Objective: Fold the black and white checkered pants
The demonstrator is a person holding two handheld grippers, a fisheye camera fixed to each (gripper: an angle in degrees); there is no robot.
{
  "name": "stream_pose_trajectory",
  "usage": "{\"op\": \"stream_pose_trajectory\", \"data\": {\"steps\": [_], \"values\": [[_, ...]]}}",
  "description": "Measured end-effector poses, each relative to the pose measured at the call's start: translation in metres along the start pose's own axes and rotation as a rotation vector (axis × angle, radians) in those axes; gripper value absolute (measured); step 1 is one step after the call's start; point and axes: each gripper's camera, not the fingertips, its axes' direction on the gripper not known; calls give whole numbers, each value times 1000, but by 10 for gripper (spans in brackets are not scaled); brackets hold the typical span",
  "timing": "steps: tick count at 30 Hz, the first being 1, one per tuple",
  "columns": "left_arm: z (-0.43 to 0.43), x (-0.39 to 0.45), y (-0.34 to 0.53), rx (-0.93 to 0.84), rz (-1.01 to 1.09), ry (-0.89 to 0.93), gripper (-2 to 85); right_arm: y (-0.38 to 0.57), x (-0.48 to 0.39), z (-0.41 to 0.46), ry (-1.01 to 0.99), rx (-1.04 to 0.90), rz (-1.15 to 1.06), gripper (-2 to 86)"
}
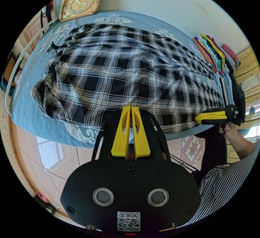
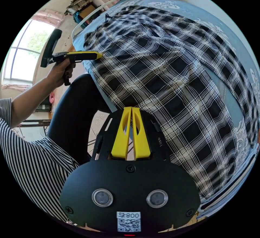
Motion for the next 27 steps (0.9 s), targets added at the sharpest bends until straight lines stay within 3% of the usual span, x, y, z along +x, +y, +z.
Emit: {"op": "stream_pose_trajectory", "data": {"steps": [9,12,14,19,27], "values": [[-42,-21,-12,49,-16,62,2,-10,4,36,52,-19,-44,1],[-61,-37,-23,30,-30,178,3,-15,11,44,49,-41,-51,1],[-87,-54,-31,140,-62,247,4,-18,19,46,50,-57,-28,1],[-126,-90,-78,267,-50,255,15,-28,58,19,-12,96,39,2],[-156,-136,-210,289,28,108,61,-129,144,3,-5,285,44,8]]}}
